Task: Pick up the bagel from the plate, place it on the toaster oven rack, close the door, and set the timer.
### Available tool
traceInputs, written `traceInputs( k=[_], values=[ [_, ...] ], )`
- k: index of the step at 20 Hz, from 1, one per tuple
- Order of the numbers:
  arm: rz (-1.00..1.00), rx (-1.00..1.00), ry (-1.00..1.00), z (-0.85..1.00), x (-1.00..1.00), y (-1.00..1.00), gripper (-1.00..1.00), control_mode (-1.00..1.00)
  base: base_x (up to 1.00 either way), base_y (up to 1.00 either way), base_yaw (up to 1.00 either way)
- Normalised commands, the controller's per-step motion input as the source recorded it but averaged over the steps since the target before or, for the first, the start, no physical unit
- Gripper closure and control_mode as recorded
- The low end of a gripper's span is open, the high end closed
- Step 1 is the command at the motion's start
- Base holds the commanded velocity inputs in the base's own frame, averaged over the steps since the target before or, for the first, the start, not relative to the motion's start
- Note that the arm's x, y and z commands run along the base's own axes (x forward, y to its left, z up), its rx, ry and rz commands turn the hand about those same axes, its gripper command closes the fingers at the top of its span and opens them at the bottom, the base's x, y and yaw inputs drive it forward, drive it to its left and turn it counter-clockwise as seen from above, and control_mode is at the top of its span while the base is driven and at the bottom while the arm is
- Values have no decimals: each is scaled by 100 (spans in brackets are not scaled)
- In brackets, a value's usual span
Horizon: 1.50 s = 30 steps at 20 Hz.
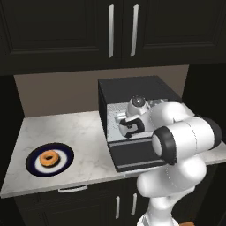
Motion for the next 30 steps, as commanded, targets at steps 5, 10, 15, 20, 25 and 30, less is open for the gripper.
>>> traceInputs(
  k=[5, 10, 15, 20, 25, 30],
  values=[
    [0, 1, 0, -16, 3, 0, -100, -100, 0, 0, 0],
    [0, 0, 0, -17, 1, 0, -100, -100, 0, 0, 0],
    [-1, 0, 0, -21, 1, 0, -100, -100, 0, 0, 0],
    [-5, 2, 8, -25, -8, 0, -100, -100, 0, 0, 0],
    [-7, 3, 13, -42, -49, 0, -100, -100, 0, 0, 0],
    [-8, 2, 13, -54, -74, 0, -100, -100, 0, 0, 0]
  ],
)
